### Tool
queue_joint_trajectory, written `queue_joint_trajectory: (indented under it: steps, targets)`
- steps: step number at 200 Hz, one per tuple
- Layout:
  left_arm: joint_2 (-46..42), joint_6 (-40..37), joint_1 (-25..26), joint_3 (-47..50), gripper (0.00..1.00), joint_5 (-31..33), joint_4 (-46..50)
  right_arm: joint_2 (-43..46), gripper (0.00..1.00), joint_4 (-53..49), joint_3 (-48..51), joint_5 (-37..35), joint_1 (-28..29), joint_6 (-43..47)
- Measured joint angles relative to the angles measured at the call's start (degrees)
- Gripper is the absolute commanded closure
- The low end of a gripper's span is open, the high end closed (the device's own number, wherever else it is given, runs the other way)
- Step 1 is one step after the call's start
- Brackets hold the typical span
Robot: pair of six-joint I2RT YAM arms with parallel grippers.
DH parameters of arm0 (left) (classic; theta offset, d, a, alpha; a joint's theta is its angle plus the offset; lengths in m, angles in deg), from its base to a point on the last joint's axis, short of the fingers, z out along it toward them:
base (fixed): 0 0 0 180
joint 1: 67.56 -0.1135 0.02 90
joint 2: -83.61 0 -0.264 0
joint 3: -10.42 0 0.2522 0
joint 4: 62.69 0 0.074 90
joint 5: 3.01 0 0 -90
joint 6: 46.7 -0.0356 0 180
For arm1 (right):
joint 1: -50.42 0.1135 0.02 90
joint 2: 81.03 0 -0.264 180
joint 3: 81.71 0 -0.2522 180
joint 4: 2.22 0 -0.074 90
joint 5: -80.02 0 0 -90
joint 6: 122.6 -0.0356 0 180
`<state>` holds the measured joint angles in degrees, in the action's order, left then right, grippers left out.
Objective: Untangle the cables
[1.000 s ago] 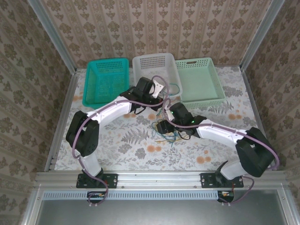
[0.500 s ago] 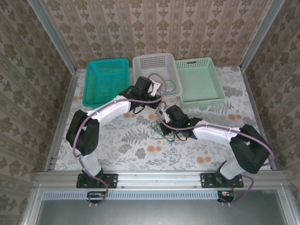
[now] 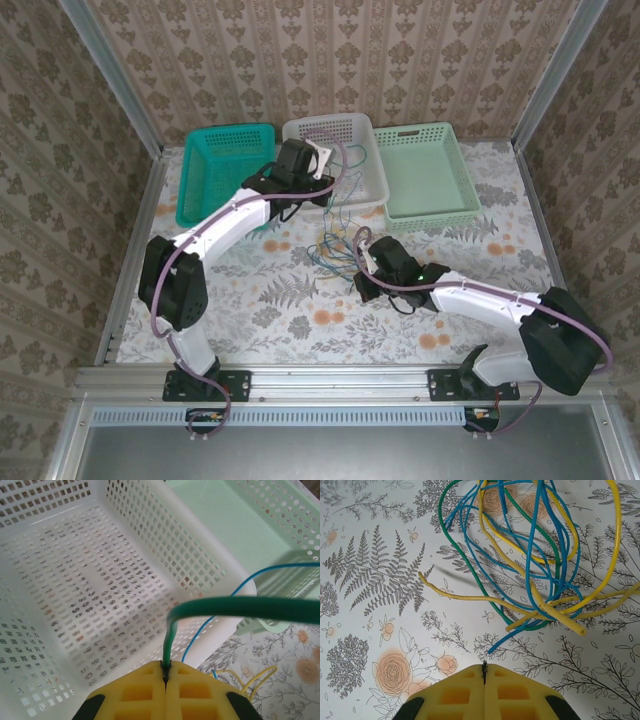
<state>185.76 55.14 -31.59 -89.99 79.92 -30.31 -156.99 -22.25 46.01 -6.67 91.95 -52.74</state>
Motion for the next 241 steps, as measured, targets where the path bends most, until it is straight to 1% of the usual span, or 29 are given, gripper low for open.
queue_joint_trajectory:
  steps: [15, 31, 38, 46, 69, 93, 121, 135, 150, 158, 161, 162, 163, 172, 181, 187, 196, 219, 241]
  targets:
    - [-0.20, 0.63, 0.26, 0.81, 1.00, -0.66, -0.39, 0.74, 0.73, 0.02, 0.00, -0.24, 0.00, -0.28]
    - [-0.70, 1.77, 0.90, 2.69, 1.00, -1.42, -1.07, 2.12, 0.59, 0.15, 0.00, -0.66, 0.00, -0.63]
    - [-0.96, 2.16, 1.20, 3.45, 1.00, -1.70, -1.14, 2.71, 0.56, 0.37, 0.00, -0.92, 0.00, -0.74]
    - [-1.31, 2.89, 1.66, 4.63, 1.00, -2.14, -1.33, 3.28, 0.51, 0.90, 0.00, -1.38, 0.00, -0.72]
    - [-2.23, 5.01, 3.02, 7.67, 1.00, -2.99, -1.57, 3.48, 0.42, 3.96, -0.11, -2.40, 0.00, 0.59]
    - [-3.17, 7.15, 3.89, 9.86, 1.00, -3.65, -1.97, 0.74, 0.36, 6.93, -1.92, -3.10, 0.00, 2.29]
    - [-4.90, 9.18, 4.13, 10.54, 1.00, -3.82, -2.23, -7.17, 0.35, 10.86, -6.27, -3.10, 0.00, 5.18]
    - [-5.92, 9.79, 4.13, 10.54, 1.00, -3.82, -2.58, -10.56, 0.38, 12.17, -7.91, -3.08, 0.00, 6.56]
    - [-6.82, 10.56, 4.13, 10.54, 1.00, -3.82, -2.89, -13.97, 0.46, 12.59, -10.16, -2.84, 0.00, 7.74]
    - [-7.13, 10.93, 4.11, 10.54, 1.00, -3.56, -3.13, -15.32, 0.57, 12.76, -10.97, -2.75, 0.00, 8.04]
    - [-7.26, 10.97, 4.04, 10.58, 1.00, -3.58, -3.28, -15.80, 0.63, 12.94, -11.17, -2.73, 0.00, 8.68]
    - [-7.32, 11.08, 4.00, 10.58, 1.00, -3.56, -3.34, -16.00, 0.67, 13.03, -11.23, -2.69, 0.00, 8.50]
    - [-7.32, 11.08, 4.00, 10.58, 1.00, -3.56, -3.34, -16.11, 0.67, 13.07, -11.26, -2.71, 0.00, 8.33]
    - [-7.54, 11.28, 3.98, 10.75, 1.00, -3.58, -3.72, -16.92, 0.81, 13.66, -11.32, -2.73, 0.00, 8.76]
    - [-7.87, 11.39, 4.09, 11.17, 1.00, -3.56, -3.87, -17.44, 0.91, 13.84, -11.32, -2.62, 0.00, 9.16]
    - [-8.02, 11.39, 4.09, 11.34, 1.00, -3.56, -3.87, -17.46, 0.96, 13.88, -11.26, -2.49, 0.00, 9.31]
    - [-8.15, 11.37, 4.09, 11.50, 1.00, -3.43, -3.87, -17.42, 1.00, 13.97, -11.02, -2.23, 0.00, 9.55]
    - [-8.15, 10.82, 3.61, 11.45, 1.00, -2.73, -3.26, -15.85, 1.00, 14.40, -8.90, -0.83, 0.02, 9.29]
    - [-8.15, 9.14, 2.19, 10.25, 1.00, -0.57, -0.55, -10.99, 1.00, 13.33, -4.96, 0.00, 0.26, 8.41]
